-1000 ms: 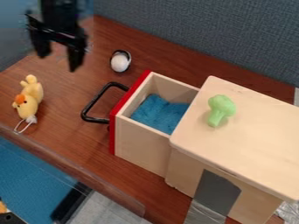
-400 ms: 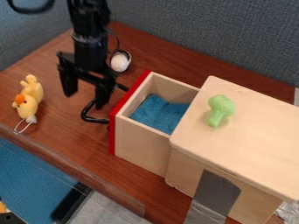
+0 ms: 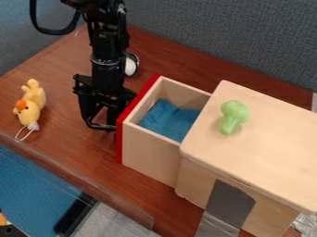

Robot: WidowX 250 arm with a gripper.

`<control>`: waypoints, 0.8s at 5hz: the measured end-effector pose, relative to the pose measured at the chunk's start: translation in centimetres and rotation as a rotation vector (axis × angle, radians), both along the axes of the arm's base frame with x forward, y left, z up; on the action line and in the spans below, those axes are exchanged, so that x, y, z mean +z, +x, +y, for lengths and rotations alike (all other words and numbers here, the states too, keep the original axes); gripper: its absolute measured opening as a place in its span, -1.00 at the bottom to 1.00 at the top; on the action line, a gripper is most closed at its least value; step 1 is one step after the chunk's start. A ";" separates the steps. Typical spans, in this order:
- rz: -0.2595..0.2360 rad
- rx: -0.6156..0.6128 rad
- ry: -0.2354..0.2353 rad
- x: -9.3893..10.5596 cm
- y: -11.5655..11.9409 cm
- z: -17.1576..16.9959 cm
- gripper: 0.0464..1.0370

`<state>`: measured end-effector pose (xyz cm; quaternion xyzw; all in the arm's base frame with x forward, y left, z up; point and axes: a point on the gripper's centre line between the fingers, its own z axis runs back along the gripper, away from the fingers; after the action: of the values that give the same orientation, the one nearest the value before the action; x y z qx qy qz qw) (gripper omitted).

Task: Closed the drawer

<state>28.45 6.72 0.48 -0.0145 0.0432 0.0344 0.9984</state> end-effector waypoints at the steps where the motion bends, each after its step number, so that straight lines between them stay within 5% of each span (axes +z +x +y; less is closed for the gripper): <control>1: -0.027 -0.036 -0.050 0.1 0.6 -1.9 -0.31; 2: -0.056 -0.124 -0.092 0.7 1.4 -5.5 -0.72; 4: -0.060 -0.205 -0.120 0.8 1.4 -9.5 -0.80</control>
<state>29.87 -2.75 1.26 -0.0706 0.0167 -0.0712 0.9948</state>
